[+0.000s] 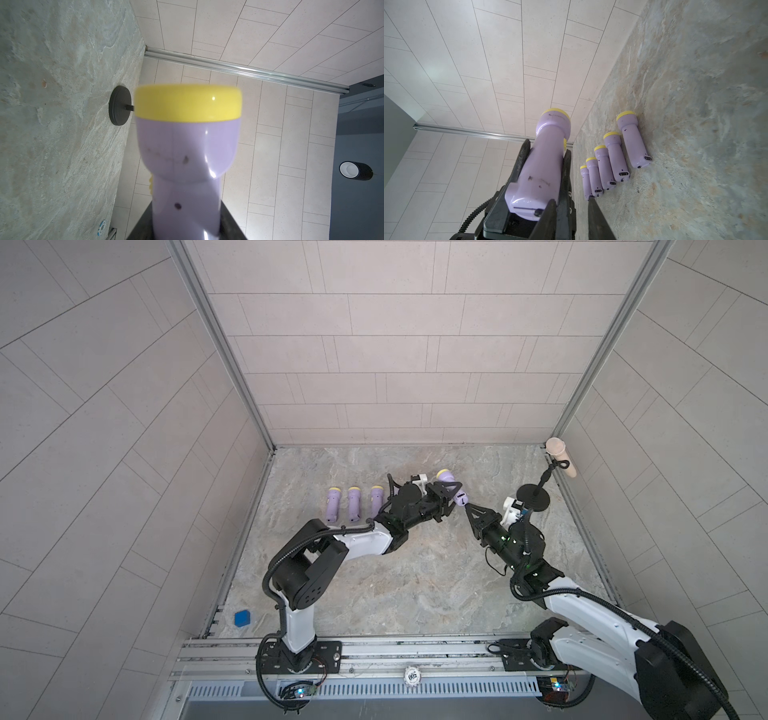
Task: Close the plug at the bottom of the flashlight
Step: Close the plug of the flashlight, then place the flashlight at the center of the board.
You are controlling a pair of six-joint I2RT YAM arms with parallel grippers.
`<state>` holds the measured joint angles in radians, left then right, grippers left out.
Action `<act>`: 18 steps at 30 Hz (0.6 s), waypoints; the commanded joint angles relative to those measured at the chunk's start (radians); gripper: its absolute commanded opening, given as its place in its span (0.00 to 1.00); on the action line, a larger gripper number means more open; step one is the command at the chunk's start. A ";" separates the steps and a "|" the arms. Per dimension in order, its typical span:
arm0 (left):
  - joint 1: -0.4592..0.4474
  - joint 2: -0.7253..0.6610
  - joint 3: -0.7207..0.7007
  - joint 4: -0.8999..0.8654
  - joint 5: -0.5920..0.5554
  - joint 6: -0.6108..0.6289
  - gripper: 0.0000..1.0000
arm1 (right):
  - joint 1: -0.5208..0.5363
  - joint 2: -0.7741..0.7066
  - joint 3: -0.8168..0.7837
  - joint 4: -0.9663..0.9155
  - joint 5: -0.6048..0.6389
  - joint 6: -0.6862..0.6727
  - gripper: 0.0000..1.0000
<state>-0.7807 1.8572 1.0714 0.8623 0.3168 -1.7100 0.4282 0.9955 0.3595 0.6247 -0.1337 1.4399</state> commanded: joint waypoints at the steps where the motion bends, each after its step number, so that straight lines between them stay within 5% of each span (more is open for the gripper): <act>1: 0.005 -0.026 0.022 0.043 0.024 -0.005 0.00 | -0.009 -0.051 -0.001 -0.028 0.014 0.000 0.31; 12: 0.031 -0.057 -0.010 -0.077 0.046 0.083 0.00 | -0.044 -0.319 0.122 -0.470 0.027 -0.197 0.50; 18: 0.047 -0.100 0.007 -0.298 0.083 0.236 0.00 | -0.122 -0.436 0.168 -0.675 0.000 -0.247 0.79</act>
<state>-0.7418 1.8179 1.0672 0.6720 0.3622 -1.5730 0.3370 0.5945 0.4938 0.1135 -0.1276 1.2442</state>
